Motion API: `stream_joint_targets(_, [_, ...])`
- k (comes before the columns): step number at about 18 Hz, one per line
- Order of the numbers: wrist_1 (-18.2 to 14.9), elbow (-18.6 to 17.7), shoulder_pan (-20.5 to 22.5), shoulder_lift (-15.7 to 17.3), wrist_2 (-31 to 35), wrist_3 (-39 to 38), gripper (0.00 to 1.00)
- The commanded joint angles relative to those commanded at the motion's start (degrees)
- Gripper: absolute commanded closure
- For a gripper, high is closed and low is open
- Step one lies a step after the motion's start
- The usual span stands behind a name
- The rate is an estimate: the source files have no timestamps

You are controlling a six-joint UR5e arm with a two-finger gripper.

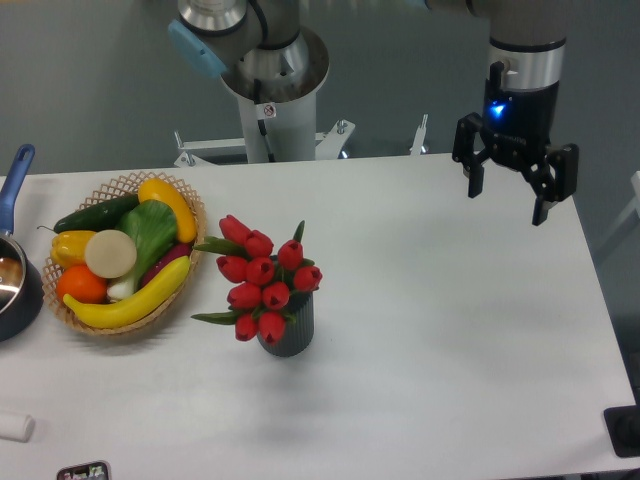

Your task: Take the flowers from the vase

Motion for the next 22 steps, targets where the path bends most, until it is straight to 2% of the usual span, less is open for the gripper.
stream_joint_targets(10, [0.44, -2.02, 1.84, 0.53, -1.66, -0.53, 0.0])
stream_joint_targets(16, [0.44, -2.81, 1.5, 0.26, -4.04, -6.85, 0.0])
stream_joint_targets(20, [0.44, -3.08, 0.88, -0.17, -8.43, -14.31, 0.0])
stream_joint_targets(22, [0.44, -3.16, 0.79, -0.26, -11.58, -15.55, 0.0])
